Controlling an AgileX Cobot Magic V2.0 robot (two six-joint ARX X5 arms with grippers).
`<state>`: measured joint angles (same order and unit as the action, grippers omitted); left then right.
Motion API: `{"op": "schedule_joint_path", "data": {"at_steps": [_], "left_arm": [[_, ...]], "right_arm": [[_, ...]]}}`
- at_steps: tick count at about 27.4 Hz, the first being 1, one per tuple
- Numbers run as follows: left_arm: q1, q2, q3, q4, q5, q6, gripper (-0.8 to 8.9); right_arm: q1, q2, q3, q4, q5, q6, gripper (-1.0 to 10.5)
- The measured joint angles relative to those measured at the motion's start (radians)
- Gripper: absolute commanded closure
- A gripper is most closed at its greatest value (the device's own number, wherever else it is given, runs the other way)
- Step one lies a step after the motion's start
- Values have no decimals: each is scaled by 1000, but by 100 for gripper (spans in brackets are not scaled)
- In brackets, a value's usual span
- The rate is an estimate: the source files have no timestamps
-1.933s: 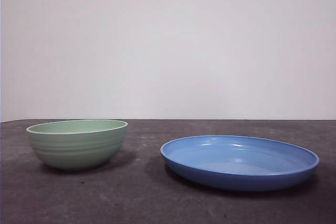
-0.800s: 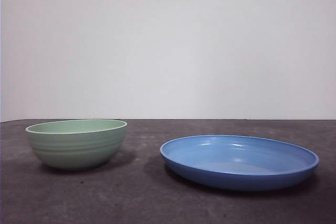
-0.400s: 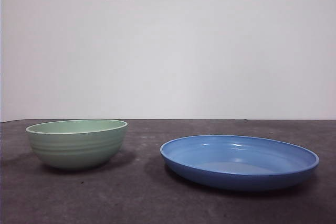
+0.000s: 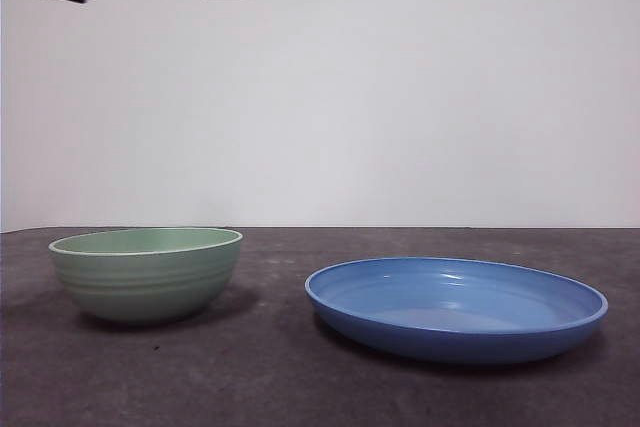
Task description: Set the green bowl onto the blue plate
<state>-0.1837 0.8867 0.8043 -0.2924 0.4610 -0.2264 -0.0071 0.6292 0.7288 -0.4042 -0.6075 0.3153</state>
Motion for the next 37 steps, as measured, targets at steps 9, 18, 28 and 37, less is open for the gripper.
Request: {"op": "schedule_joint_path", "data": {"at_steps": [9,18,28,37], "left_arm": [[-84,120,124,-133,120,43,794],[-133,137,147,-145,209,71,782],[-134,138,147,-145,209,72,284],[-134,138,147,-145,210,126,214]], "right_arm": [[100,187,191,-147,-37,-140,935],[172,249,208,-166,-116,-183,935],[177,249,208,-171,-64,-188,560],[177,249,208,-175,-20,-184,271]]}}
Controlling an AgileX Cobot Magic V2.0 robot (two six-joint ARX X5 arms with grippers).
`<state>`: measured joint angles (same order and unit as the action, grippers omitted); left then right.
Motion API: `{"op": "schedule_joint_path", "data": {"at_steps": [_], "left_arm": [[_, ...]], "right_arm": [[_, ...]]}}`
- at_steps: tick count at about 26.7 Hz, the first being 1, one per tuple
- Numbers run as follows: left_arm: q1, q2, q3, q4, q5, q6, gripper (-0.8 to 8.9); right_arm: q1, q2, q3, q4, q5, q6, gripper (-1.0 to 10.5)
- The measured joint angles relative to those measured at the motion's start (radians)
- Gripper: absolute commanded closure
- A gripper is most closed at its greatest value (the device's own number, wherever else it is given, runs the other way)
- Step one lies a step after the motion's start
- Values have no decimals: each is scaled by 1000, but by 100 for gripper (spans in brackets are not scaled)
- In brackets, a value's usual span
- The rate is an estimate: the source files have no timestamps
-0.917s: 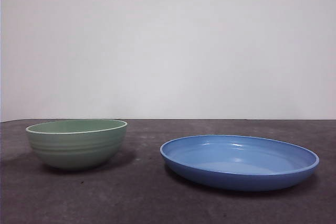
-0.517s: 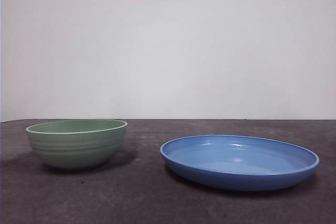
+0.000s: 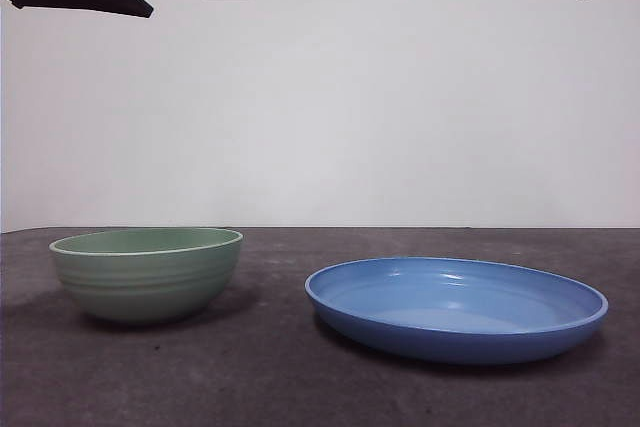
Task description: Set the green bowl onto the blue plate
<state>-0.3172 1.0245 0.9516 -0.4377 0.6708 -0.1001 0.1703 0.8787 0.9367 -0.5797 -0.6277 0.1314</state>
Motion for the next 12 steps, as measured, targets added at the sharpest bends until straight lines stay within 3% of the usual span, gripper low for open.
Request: {"op": "schedule_joint_path", "data": {"at_steps": [5,12], "left_arm": [[0,2,0,-9,-52,24,220],[27,77,3,-125,-314,23,220]], "right_arm": [[0,0,0,-2,0,0,271],[0,0,0,-8,0,0,271]]}}
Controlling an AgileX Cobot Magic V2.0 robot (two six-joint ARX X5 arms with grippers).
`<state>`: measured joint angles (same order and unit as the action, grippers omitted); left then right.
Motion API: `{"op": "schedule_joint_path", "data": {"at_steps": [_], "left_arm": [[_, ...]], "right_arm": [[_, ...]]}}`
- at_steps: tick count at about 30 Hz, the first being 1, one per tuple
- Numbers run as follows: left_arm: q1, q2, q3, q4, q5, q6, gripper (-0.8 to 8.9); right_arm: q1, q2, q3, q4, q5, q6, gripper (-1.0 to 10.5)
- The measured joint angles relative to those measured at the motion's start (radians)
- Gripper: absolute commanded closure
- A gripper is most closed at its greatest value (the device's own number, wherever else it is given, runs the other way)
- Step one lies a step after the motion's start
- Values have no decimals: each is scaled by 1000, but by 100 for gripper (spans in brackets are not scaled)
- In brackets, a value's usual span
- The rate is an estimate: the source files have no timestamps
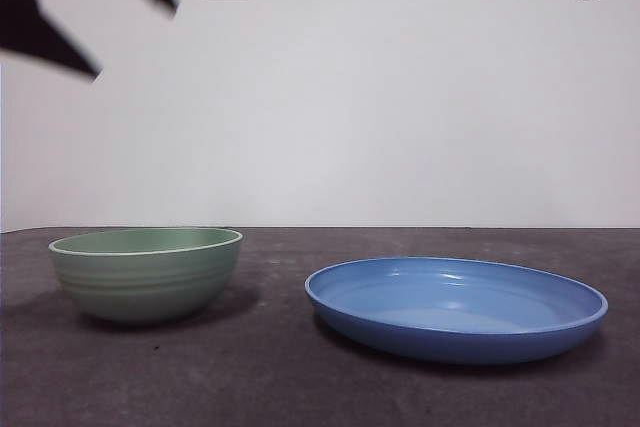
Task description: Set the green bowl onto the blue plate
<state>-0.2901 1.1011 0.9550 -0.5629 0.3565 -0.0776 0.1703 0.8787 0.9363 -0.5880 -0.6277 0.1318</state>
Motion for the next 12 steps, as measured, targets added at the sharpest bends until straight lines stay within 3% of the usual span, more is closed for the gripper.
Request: {"op": "schedule_joint_path", "data": {"at_steps": [12], "left_arm": [[113,304,0,-38,-50,-44,225]], "right_arm": [[0,0,0,0,0,3,271]]}}
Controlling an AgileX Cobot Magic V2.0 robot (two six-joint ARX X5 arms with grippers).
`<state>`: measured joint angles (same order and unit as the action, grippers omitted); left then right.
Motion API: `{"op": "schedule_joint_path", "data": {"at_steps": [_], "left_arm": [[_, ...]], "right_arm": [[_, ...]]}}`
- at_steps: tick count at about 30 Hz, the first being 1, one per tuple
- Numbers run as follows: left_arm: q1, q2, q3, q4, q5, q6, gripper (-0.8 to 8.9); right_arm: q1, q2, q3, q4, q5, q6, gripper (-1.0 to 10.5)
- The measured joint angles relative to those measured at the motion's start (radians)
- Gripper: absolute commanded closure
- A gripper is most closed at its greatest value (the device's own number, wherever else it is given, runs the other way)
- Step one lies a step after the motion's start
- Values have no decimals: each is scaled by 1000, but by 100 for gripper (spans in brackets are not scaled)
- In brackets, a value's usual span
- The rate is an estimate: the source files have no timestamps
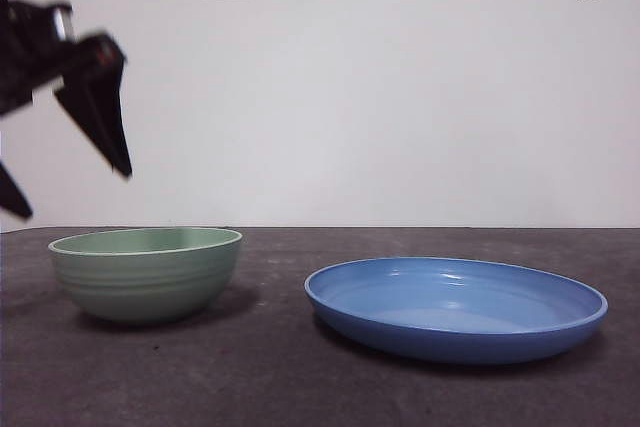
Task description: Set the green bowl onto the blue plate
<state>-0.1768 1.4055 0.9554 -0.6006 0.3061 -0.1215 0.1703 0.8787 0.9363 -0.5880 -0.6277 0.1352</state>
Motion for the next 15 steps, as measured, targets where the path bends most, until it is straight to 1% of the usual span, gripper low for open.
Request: {"op": "schedule_joint_path", "data": {"at_steps": [6,8,12,15], "left_arm": [[0,140,0,29,-1,0,227],[0,167,2,34,-1,0,259],[0,187,8,40,-1,0,405],[0,187,28,35,-1,0,577]], "right_arm": [[0,0,0,0,0,0,271],[0,0,0,0,0,0,271],[0,0,0,-1,0,0,271],[0,0,0,-2,0,0,271]]}}
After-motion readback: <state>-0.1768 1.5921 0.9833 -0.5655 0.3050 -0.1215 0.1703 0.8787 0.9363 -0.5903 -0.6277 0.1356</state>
